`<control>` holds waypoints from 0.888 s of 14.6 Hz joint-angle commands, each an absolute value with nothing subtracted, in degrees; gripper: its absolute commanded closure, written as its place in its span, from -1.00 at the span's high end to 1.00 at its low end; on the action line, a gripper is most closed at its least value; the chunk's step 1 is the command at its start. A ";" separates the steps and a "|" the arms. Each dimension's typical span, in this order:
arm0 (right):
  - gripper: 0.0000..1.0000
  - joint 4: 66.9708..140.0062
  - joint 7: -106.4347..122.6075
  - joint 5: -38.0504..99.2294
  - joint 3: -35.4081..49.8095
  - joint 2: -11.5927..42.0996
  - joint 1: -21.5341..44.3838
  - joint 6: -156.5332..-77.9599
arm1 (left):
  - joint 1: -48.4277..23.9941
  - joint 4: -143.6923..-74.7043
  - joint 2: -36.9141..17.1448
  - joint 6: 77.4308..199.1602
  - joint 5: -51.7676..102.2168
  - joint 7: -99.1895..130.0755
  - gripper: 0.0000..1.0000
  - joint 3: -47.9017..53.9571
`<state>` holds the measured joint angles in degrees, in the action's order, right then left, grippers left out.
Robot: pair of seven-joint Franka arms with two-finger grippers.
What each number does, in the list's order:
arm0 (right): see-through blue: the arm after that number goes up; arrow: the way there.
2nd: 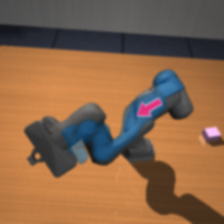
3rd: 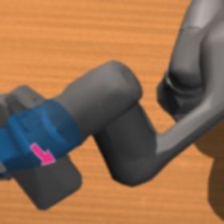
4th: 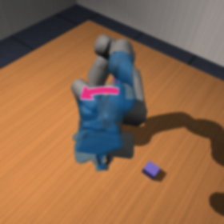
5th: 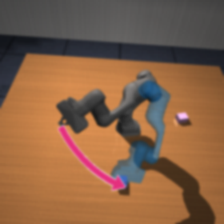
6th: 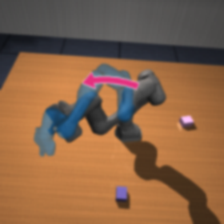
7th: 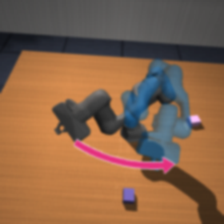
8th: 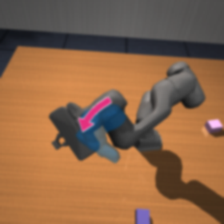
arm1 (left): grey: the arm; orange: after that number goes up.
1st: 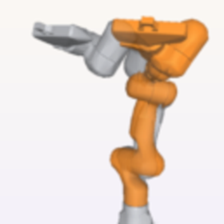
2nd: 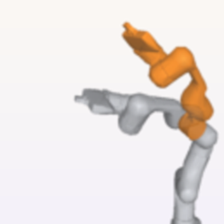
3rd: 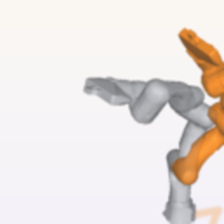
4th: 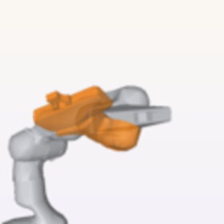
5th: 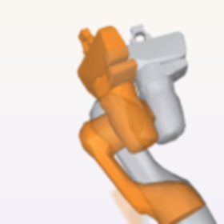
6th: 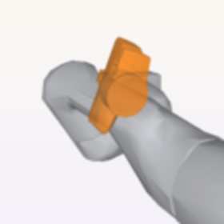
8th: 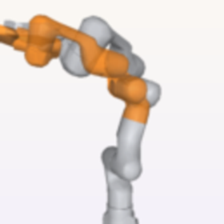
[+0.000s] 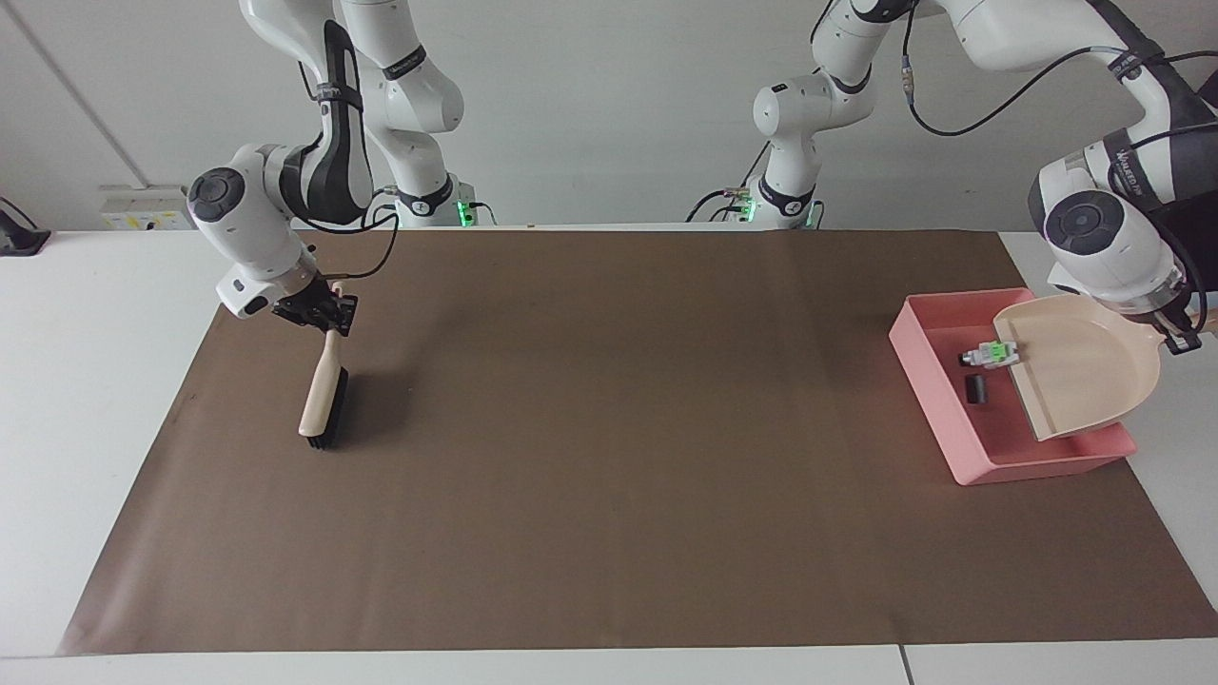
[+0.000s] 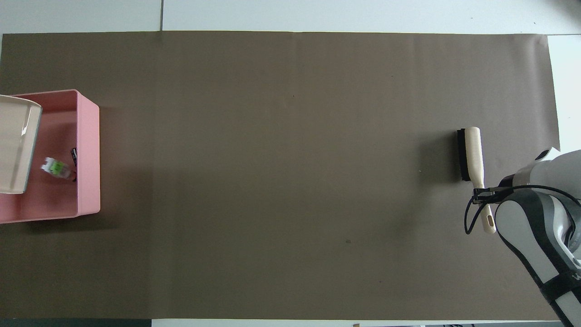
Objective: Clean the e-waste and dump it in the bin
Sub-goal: 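Tip the dustpan over the pink bin with the left gripper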
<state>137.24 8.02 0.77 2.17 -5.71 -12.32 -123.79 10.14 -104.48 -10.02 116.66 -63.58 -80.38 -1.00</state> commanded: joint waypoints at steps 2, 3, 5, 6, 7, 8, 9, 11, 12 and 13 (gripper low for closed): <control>-0.41 137.99 8.61 0.09 3.16 -6.15 -13.54 -124.98 | 5.46 -106.96 -7.47 108.66 -71.61 -75.68 -1.00 -1.49; -0.28 137.99 8.61 0.09 3.16 -6.15 -13.54 -124.98 | 3.97 -106.88 -7.47 105.50 -73.46 -74.98 -1.00 -1.49; -0.10 137.99 8.96 0.09 3.16 -6.15 -13.54 -124.89 | 1.42 -106.70 -7.56 100.92 -76.19 -74.01 -1.00 -1.49; -0.10 137.99 9.14 0.09 3.16 -6.15 -13.54 -124.81 | 0.36 -106.61 -7.47 99.16 -77.77 -73.92 -1.00 -1.49; -0.10 138.16 9.23 0.09 3.16 -6.24 -13.54 -124.72 | -0.43 -106.61 -7.30 98.01 -78.74 -73.92 -1.00 -1.49; -0.10 138.34 9.40 0.09 3.16 -6.33 -13.54 -124.63 | -0.87 -106.44 -7.29 97.04 -79.36 -73.92 -1.00 -1.49; -0.10 138.51 10.27 0.09 3.16 -6.50 -13.45 -124.63 | -0.88 -106.00 -7.03 96.51 -79.71 -74.09 -1.00 -1.49; -0.10 138.69 10.81 0.09 3.08 -6.50 -13.53 -124.63 | -0.18 -105.47 -4.85 97.38 -79.63 -75.23 -1.00 -1.23; -0.10 138.69 10.81 0.09 3.08 -6.50 -13.54 -124.45 | -0.09 -105.38 -4.14 97.47 -79.19 -75.84 -1.00 -1.23; -0.07 138.60 10.81 0.09 3.16 -6.50 -13.54 -124.28 | -0.09 -104.95 -3.87 97.47 -78.75 -75.85 -1.00 -1.14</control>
